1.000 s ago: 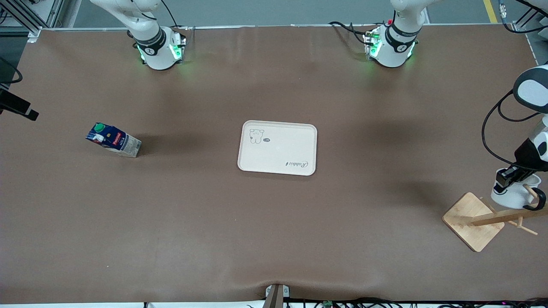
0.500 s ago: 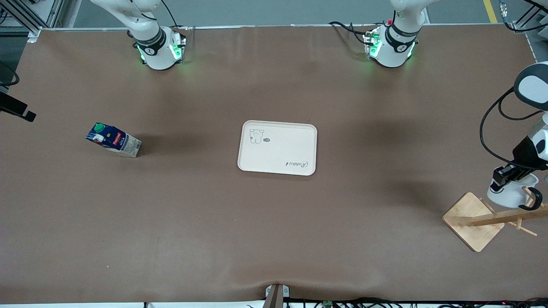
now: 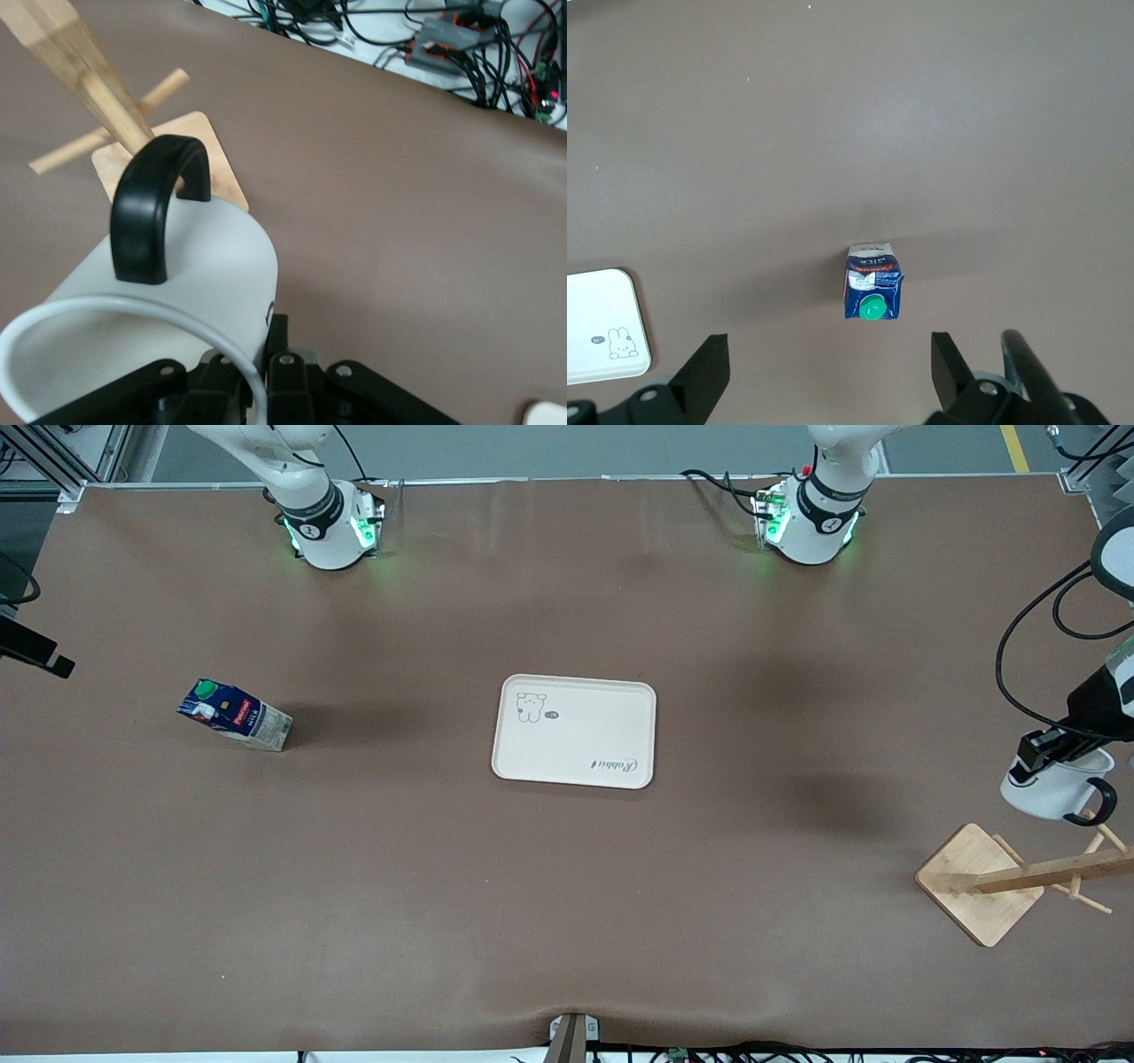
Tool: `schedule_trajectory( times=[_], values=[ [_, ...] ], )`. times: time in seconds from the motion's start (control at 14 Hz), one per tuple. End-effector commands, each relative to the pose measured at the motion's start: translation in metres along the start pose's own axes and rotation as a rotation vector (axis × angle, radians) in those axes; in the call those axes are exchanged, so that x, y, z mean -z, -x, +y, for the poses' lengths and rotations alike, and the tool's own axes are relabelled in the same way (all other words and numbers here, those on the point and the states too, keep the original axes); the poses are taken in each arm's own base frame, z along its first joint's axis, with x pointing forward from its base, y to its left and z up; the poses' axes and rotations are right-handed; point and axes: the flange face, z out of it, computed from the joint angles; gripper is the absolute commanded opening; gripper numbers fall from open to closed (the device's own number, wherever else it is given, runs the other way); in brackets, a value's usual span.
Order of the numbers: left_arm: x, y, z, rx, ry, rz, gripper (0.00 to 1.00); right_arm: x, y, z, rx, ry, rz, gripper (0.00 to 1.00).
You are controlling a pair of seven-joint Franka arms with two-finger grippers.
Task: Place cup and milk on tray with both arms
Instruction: 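Lift the mug off the stand and carry it toward the tray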
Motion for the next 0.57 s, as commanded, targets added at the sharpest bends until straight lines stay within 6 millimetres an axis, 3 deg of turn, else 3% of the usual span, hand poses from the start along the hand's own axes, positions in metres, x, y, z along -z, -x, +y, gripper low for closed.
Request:
schedule_trajectory(
  times=[0.0, 0.29, 0.5],
  values=[
    [0.020, 0.000, 0.031, -0.021, 0.025, -0.050, 0.00, 0.004, -0.002, 0.003, 0.006, 0.004, 0.005, 1.00],
    [0.017, 0.011, 0.079, -0.066, 0.044, -0.130, 0.00, 0.004, -0.002, 0.003, 0.006, 0.004, 0.005, 1.00],
    [0.005, 0.028, 0.133, -0.055, 0.059, -0.188, 0.00, 0.001, -0.004, 0.004, 0.004, 0.005, 0.000, 1.00]
  ],
)
